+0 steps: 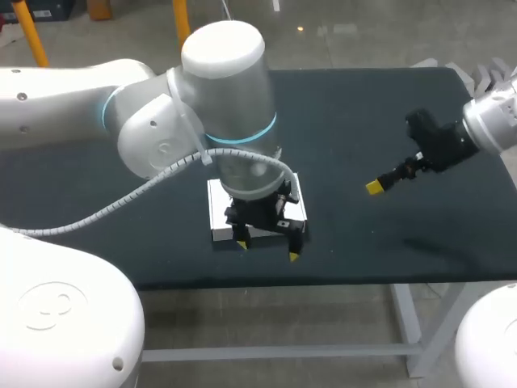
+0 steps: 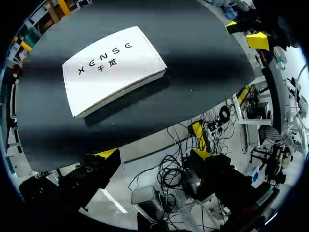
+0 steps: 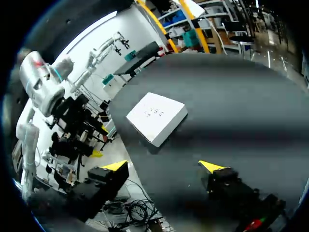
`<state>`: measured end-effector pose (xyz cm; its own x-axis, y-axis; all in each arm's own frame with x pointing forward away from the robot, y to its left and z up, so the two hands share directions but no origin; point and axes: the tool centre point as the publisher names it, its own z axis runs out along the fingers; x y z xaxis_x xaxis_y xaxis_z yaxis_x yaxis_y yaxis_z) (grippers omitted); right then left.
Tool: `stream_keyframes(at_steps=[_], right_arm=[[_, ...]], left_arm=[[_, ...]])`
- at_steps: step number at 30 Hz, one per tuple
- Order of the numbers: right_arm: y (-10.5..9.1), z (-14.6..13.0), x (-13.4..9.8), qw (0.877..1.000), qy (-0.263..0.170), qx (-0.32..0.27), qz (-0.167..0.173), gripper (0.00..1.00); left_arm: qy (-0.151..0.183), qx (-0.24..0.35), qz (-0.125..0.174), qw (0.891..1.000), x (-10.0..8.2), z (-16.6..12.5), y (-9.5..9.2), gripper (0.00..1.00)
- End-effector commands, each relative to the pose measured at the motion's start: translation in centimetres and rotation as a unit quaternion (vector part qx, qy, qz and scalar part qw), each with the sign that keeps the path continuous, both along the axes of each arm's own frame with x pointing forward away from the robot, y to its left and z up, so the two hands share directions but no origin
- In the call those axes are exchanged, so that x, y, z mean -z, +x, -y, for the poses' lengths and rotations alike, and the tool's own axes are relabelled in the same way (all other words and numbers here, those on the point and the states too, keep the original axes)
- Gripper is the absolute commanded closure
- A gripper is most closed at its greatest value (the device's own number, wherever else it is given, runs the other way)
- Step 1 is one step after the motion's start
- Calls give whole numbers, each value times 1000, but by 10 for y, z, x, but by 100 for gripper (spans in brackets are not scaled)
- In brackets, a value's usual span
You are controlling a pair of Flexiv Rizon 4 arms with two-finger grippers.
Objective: Assemble the packaging by folding the flat box into shape, placing the metal phone stand inside, and closing the box properly
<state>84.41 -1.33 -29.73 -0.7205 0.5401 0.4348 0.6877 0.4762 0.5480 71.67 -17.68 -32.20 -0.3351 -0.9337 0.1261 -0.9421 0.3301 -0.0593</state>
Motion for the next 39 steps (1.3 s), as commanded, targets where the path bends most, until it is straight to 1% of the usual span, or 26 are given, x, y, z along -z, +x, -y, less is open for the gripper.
stream_keyframes(at_steps=[1,3,14,15,16,17,18,19,20,22,25,26,31,35,39], right_arm=[[-7,13,6,995,18,7,103,0],[-7,13,6,995,18,7,103,0],[-7,13,6,995,18,7,103,0],[-5,14,11,992,45,-21,116,0],[-3,16,13,990,49,-28,130,0],[-2,17,15,988,34,-13,149,0],[-1,19,15,986,26,-15,166,0],[0,21,15,983,26,-19,181,0],[1,24,15,978,26,-28,204,0],[2,30,16,967,41,-54,244,0],[5,39,18,956,55,-72,279,0],[6,42,19,954,53,-69,286,0],[8,47,19,944,50,-72,317,0],[10,45,15,938,38,-75,337,0],[16,38,10,938,31,-68,339,0]], left_arm=[[52,-38,-9,998,8,8,-3,0],[82,-63,-27,994,12,6,-4,0],[82,-63,-27,994,12,6,-4,0],[82,-63,-27,994,12,6,-4,0],[79,-75,-27,994,15,7,-4,0],[80,-84,-21,993,17,7,-5,0],[76,-101,-16,992,20,7,-6,0],[73,-112,-13,991,22,7,-7,0],[73,-120,-5,990,24,7,-9,0],[63,-127,1,990,28,7,-12,0],[64,-143,24,987,39,10,-15,0],[68,-152,33,986,42,10,-15,0],[66,-159,65,983,50,13,-11,0],[65,-163,70,982,53,12,1,0],[62,-167,72,981,55,8,12,0]])
